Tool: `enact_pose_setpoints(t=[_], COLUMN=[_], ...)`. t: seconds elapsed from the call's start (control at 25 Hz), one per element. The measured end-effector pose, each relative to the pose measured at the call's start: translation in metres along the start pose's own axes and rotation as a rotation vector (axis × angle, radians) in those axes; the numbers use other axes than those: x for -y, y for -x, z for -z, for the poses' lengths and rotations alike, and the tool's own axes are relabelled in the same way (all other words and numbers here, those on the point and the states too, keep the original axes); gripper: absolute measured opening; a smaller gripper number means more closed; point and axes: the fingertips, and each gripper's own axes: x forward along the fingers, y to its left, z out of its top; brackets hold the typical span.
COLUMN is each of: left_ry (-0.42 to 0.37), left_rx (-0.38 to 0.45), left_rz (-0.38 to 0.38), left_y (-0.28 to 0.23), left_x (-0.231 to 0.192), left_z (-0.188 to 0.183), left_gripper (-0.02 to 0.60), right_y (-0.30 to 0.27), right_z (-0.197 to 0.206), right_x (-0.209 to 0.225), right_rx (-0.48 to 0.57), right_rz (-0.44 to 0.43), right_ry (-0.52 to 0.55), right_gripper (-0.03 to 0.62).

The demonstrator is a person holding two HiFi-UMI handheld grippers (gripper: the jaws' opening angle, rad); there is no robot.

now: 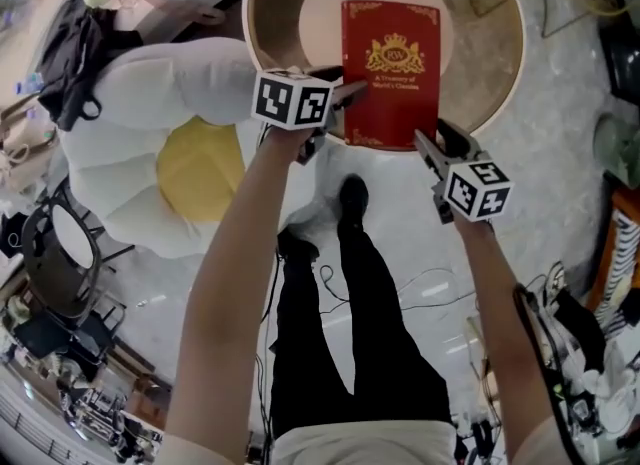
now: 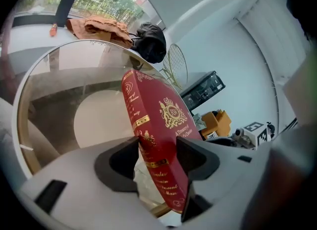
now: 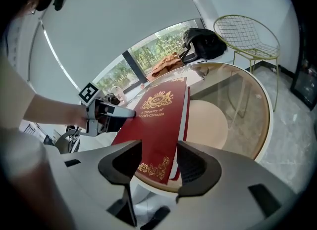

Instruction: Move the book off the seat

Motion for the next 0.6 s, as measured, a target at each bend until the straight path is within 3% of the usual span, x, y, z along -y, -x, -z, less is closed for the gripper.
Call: enact_pose_setpoints(t=[0.16,0.28,0.48,0.6], left_ry=[-0.068,-0.044,0.055,0.075], left_rx=[0.042,0.099,0.160,0.184], left_rz=[-0.151,-0.226,-0.206,-0.192], left_y=[0.012,0.037,0.101,0.151], left_x=[-0.009,-0.010,0.023,0.058], left_z=[-0.003,-0.003,0.016,0.027], left_gripper=[0.273,0.272,0.236,0.179], right_y=[0.002,0.022,0.078,0.107], right_z=[-0.001,-0.003,0.003,-0.003], right_x=[0.001,0.003,-0.008,-0.020], right_rx=[0.004,0.021,0.004,0.017], right_rz=[0.010,0.034,0.053,0.068], right_ry=[-0.021,-0.060,-0.081,-0.123], right_gripper=[0.239,0.239,0.232,0.181])
